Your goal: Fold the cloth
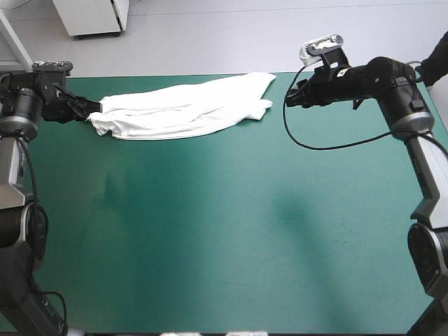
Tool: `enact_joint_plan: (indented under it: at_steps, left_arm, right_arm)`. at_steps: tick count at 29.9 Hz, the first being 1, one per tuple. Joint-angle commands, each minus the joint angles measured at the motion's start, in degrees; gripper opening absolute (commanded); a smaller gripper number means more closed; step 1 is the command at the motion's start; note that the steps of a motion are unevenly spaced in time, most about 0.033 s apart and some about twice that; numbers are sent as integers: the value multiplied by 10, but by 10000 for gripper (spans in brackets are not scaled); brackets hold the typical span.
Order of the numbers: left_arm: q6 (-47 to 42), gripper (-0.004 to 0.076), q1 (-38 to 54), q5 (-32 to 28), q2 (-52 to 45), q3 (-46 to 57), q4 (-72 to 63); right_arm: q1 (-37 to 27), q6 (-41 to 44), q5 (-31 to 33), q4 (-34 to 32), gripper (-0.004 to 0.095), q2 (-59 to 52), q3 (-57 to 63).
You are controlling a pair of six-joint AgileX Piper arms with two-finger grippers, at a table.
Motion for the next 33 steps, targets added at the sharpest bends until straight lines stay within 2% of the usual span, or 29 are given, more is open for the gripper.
enact_joint_plan:
  at_steps: [1, 16, 29, 31, 33]
  left_arm:
    - [20, 368, 8, -15, 24, -53, -31]
    - [30, 368, 7, -32, 186, -177, -30]
    - [26, 365, 7, -35, 238, -184, -52]
    - [26, 328, 7, -33, 240, -184, -56]
    - [29, 244, 7, -32, 245, -184, -62]
  right_arm:
    - [-1, -1, -25, 11, 405, -11, -24]
    - [-1, -13, -29, 3, 405, 25, -28]
    - [-1, -26, -43, 7, 407, 47, -29]
    - [-1, -26, -61, 9, 407, 59, -29]
    - [-1, -26, -72, 9, 407, 75, -38]
